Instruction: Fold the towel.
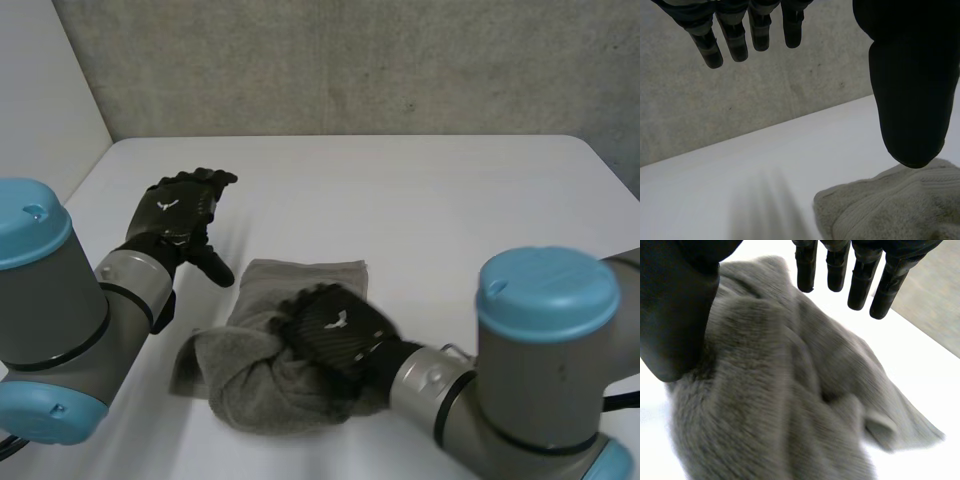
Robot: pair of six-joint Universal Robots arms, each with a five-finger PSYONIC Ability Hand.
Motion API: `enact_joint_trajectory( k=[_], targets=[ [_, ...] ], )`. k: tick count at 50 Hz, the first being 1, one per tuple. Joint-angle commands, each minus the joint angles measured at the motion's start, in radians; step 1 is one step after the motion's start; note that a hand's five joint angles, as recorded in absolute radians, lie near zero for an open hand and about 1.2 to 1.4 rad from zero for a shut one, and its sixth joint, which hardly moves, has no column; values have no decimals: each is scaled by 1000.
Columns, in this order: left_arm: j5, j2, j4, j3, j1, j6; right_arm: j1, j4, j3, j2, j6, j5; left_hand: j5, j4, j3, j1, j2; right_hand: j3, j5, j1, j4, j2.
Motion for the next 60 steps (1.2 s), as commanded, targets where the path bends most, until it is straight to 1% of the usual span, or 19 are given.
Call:
enact_joint_trajectory(
  k=[1,3,6,8,11,14,17,21,24,33,43,47,49,51,55,57,58,59,60],
  targets=[
    [-5,28,-76,-14,14,-3,-88,46,9,-63,14,58,4,28,28,23,28,-66,-55,-66,-81,-74],
    [-9,57,-152,-20,15,-10,-103,46,6,-87,24,61,4,28,28,23,28,-66,-55,-66,-81,-74],
    [-13,68,-191,-25,15,-13,-137,49,-3,-117,47,62,4,28,28,23,28,-66,-55,-66,-81,-74],
    [-16,85,-251,-41,17,-16,-160,65,-24,-130,72,67,16,40,40,35,40,-66,-55,-66,-81,-74],
    [-16,111,-287,-67,25,-16,-165,85,-46,-128,86,68,22,45,46,41,46,-66,-55,-66,-81,-74],
    [-16,120,-295,-84,29,-16,-163,141,-94,-110,106,79,36,60,61,55,61,-56,-45,-55,-71,-64],
    [-14,132,-295,-115,38,-9,-163,207,-150,-65,106,93,51,75,75,70,75,20,31,21,6,12],
    [-13,132,-295,-143,58,-6,-165,305,-245,17,100,107,130,154,154,149,154,56,67,56,41,47],
    [-2,131,-295,-162,77,-4,-160,328,-291,62,95,101,194,218,219,214,219,56,67,56,41,47],
    [0,106,-275,-178,92,-4,-146,290,-376,171,75,85,212,236,237,232,237,58,69,59,44,50],
    [1,22,-257,-189,91,-4,-96,186,-408,272,-57,81,248,272,272,267,272,220,231,221,205,212],
    [1,0,-239,-187,89,-4,-85,160,-408,291,-63,61,256,280,281,276,281,235,246,235,220,226],
    [1,-9,-229,-186,89,-4,-82,149,-408,298,-65,47,286,310,310,305,310,246,257,247,232,238],
    [3,-23,-213,-184,91,-3,-71,140,-407,315,-66,22,394,418,418,413,418,255,266,256,240,247],
    [3,-30,-202,-181,89,-3,-60,137,-411,335,-68,16,483,506,507,502,507,267,278,268,252,259],
    [12,-38,-186,-178,89,-3,-56,134,-414,344,-68,16,649,673,673,668,673,285,296,285,270,276],
    [12,-38,-186,-178,89,-3,-53,125,-417,353,-68,16,650,674,674,669,674,317,328,317,302,308],
    [23,-43,-174,-176,91,-1,-50,114,-420,364,-68,16,763,787,788,782,788,355,366,355,340,346],
    [23,-43,-174,-176,91,-1,-50,114,-420,364,-68,16,764,788,789,784,789,355,366,356,340,347]
  ],
)
